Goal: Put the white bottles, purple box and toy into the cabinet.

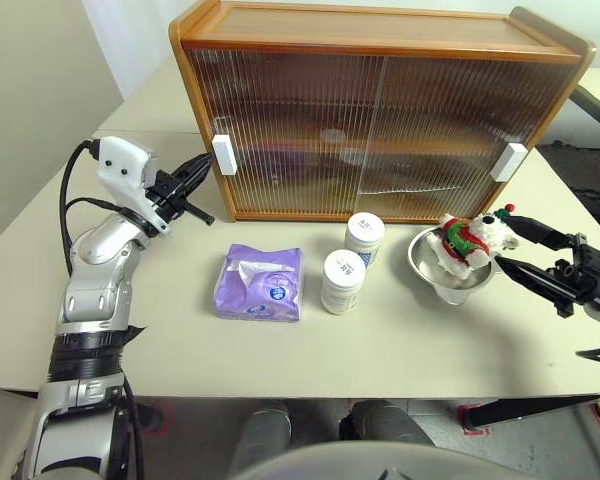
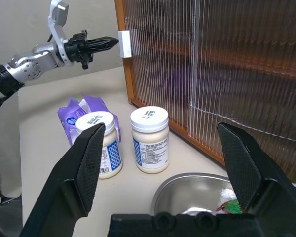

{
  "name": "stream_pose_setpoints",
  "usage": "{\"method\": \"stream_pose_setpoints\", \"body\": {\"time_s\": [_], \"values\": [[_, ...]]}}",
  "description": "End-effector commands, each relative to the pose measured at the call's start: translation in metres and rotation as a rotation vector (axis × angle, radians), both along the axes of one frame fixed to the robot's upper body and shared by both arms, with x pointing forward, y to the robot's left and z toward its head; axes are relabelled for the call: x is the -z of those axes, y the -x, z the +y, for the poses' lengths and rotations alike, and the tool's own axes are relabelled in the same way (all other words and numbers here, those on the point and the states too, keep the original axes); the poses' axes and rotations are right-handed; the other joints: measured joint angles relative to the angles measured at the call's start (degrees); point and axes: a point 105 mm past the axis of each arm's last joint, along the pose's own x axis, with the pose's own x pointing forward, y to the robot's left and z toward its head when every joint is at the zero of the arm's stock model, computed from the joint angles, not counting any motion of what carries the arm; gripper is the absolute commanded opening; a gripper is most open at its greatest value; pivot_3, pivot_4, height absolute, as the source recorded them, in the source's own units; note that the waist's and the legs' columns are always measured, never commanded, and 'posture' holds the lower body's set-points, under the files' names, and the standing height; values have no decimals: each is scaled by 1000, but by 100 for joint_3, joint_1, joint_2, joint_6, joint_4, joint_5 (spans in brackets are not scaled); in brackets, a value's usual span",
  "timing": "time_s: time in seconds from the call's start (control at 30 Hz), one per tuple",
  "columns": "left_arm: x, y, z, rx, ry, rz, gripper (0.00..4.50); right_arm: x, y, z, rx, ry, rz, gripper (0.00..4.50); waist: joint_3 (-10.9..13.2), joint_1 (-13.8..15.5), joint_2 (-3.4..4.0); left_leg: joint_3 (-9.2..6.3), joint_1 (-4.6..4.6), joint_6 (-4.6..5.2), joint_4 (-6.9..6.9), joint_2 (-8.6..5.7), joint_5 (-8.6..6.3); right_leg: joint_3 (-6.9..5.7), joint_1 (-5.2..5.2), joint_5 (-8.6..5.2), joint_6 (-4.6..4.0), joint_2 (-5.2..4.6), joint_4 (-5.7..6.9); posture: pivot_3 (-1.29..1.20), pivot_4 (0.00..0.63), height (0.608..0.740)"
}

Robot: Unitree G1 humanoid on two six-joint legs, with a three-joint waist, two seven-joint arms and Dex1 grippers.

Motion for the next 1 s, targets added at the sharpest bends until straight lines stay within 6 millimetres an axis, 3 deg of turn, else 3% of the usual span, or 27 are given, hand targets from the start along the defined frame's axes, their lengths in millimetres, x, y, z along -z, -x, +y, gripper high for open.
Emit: {"method": "stream_pose_setpoints", "body": {"time_s": [0.03,0.37,0.63,0.77,1.0], "values": [[-2,-5,-16,47,5,2,14,2,2,4,0,8,1,4500,-1,2,-1,0,0,1,2,0,0,0,1,0,-2,0,0,-133,0,740],[-4,-11,-30,82,20,13,14,4,8,6,18,19,8,4500,-7,-102,8,11,-1,8,5,-1,0,-2,0,12,21,0,0,-162,3,740],[-3,24,-19,68,34,12,14,5,5,10,18,14,11,4500,-8,-240,10,53,-6,25,1,-1,-11,18,-15,-1,36,-3,-1,-145,13,740],[-1,30,-4,18,20,17,14,5,2,14,-2,12,13,4500,-7,-224,11,55,-3,27,1,-1,-12,22,-16,-28,-13,-5,0,-130,19,740],[-2,30,27,-91,39,-18,14,0,2,20,-45,-4,14,4500,-6,-148,13,55,0,28,1,0,-12,32,-16,-26,-19,-9,2,-118,27,740]]}}
